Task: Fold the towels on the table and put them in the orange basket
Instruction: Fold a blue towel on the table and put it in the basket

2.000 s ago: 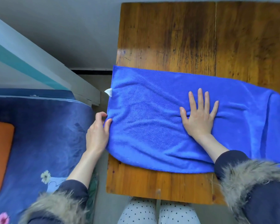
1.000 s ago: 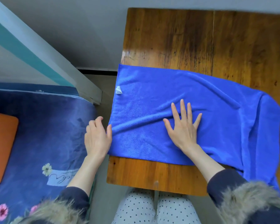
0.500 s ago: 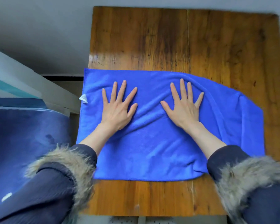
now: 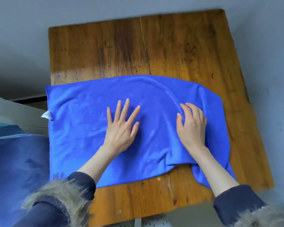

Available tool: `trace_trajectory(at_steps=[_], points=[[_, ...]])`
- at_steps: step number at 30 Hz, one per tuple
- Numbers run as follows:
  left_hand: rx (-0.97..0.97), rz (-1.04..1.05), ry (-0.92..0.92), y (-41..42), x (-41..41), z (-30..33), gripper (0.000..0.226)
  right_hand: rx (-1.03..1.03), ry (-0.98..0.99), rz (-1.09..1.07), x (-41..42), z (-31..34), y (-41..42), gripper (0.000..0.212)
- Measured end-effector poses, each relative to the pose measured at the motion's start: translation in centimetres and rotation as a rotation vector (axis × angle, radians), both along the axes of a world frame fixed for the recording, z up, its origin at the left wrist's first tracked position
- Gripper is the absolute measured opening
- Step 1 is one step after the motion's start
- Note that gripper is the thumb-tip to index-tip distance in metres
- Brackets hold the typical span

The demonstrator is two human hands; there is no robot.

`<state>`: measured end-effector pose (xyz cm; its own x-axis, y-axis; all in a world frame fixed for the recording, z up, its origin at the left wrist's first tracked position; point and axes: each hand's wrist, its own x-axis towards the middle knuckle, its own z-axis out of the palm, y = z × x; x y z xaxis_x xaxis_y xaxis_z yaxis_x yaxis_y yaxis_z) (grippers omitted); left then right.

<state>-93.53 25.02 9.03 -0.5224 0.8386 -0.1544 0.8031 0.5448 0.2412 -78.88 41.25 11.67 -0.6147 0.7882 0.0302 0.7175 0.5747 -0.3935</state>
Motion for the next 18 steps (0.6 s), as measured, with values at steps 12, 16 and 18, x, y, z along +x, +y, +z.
trace_trajectory(at_steps=[12,16,18], points=[[-0.087,-0.204,0.033,7.1,8.2,-1.7,0.056,-0.442,-0.169,-0.551,12.4,-1.0,6.0,0.036],[-0.111,-0.205,0.046,7.3,8.3,-1.7,0.056,-0.460,-0.105,-0.540,12.5,-0.5,9.3,0.018],[-0.127,-0.201,0.048,7.3,8.5,-1.6,0.057,-0.385,-0.027,-0.569,12.1,0.2,11.3,0.013]])
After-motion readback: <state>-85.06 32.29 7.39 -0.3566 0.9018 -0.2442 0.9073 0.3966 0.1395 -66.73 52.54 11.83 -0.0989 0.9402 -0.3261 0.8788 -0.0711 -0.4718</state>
